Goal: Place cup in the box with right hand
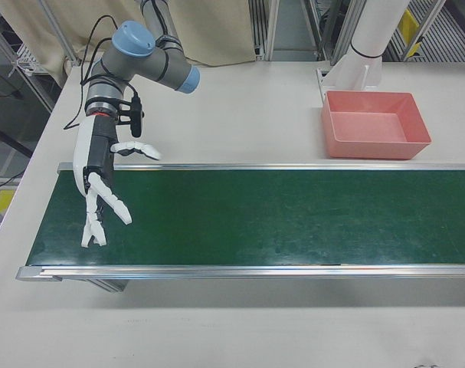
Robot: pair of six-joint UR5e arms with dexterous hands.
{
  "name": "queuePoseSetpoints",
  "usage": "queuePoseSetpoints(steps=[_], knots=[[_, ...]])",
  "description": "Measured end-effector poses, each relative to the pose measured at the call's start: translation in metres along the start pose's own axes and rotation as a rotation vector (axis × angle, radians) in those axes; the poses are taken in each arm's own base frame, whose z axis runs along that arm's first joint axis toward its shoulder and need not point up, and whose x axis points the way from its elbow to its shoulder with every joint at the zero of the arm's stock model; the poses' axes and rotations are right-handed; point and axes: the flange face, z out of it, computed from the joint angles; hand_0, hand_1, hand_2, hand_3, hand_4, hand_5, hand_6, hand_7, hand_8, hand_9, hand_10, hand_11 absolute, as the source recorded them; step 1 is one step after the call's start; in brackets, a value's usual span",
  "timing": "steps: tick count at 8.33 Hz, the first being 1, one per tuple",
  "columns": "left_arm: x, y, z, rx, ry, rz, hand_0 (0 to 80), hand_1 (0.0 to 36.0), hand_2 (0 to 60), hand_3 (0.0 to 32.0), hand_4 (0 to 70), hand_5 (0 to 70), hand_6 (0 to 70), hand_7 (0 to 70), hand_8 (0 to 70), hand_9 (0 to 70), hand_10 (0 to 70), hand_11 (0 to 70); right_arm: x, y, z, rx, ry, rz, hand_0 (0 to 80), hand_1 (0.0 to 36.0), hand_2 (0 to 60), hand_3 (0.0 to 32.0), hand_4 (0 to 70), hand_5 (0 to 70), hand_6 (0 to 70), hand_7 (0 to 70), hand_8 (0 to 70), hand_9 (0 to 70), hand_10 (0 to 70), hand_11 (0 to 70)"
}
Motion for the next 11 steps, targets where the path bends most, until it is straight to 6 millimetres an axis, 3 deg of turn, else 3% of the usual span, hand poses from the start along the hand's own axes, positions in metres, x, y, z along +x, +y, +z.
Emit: queuePoseSetpoints(steps=[1, 2, 5, 6, 7, 8, 10, 11], knots=[[0.0, 0.0, 0.0, 0.0, 0.0, 0.0, 0.0, 0.0, 0.0, 0.0, 0.0, 0.0, 0.0, 0.0, 0.0, 0.0, 0.0, 0.0, 0.0, 0.0, 0.0, 0.0, 0.0, 0.0, 42.5, 10.3, 21.4, 0.0, 13.2, 3.2, 4.7, 15.7, 0.0, 3.1, 4.2, 7.3], [0.0, 0.0, 0.0, 0.0, 0.0, 0.0, 0.0, 0.0, 0.0, 0.0, 0.0, 0.0, 0.0, 0.0, 0.0, 0.0, 0.0, 0.0, 0.001, 0.001, 0.001, -0.002, 0.001, 0.001, 43.6, 9.6, 18.8, 0.0, 14.9, 3.1, 4.6, 15.7, 0.0, 3.0, 3.9, 6.9], [0.0, 0.0, 0.0, 0.0, 0.0, 0.0, 0.0, 0.0, 0.0, 0.0, 0.0, 0.0, 0.0, 0.0, 0.0, 0.0, 0.0, 0.0, 0.003, 0.004, 0.003, -0.008, 0.003, 0.001, 48.2, 18.4, 32.5, 0.0, 17.1, 5.2, 5.1, 14.8, 0.6, 4.4, 2.9, 6.1], [0.0, 0.0, 0.0, 0.0, 0.0, 0.0, 0.0, 0.0, 0.0, 0.0, 0.0, 0.0, 0.0, 0.0, 0.0, 0.0, 0.0, 0.0, 0.011, 0.0, 0.006, 0.001, 0.016, -0.004, 47.3, 14.4, 21.2, 0.0, 15.8, 4.3, 4.3, 12.8, 0.2, 3.6, 2.3, 4.9], [0.0, 0.001, 0.0, -0.001, 0.0, 0.0, 0.0, 0.0, 0.0, 0.0, 0.0, 0.0, 0.0, 0.0, 0.0, 0.0, 0.0, 0.0, 0.02, 0.0, 0.016, 0.002, 0.028, -0.008, 44.1, 12.8, 20.6, 0.0, 8.4, 3.5, 3.3, 12.1, 0.0, 3.1, 1.5, 3.6], [0.0, 0.001, 0.0, -0.002, 0.0, 0.0, 0.0, 0.0, 0.0, 0.0, 0.0, 0.0, 0.0, 0.0, 0.0, 0.0, 0.0, 0.0, 0.029, 0.002, 0.027, -0.003, 0.04, -0.009, 45.6, 12.0, 13.3, 1.6, 7.2, 3.8, 3.0, 12.1, 0.0, 3.2, 1.2, 3.3], [0.0, 0.001, 0.0, -0.001, -0.001, 0.0, 0.0, 0.0, 0.0, 0.0, 0.0, 0.0, 0.0, 0.0, 0.0, 0.0, 0.0, 0.0, 0.052, 0.011, 0.05, -0.019, 0.068, -0.006, 43.5, 10.7, 17.5, 0.4, 9.2, 3.2, 3.1, 12.8, 0.2, 3.8, 1.5, 3.4], [0.0, 0.001, 0.0, -0.001, -0.001, 0.0, 0.0, 0.0, 0.0, 0.0, 0.0, 0.0, 0.0, 0.0, 0.0, 0.0, 0.0, 0.0, 0.06, 0.017, 0.058, -0.03, 0.078, -0.006, 44.2, 9.5, 14.5, 0.0, 10.9, 3.1, 3.1, 12.8, 0.2, 4.0, 1.5, 3.4]])
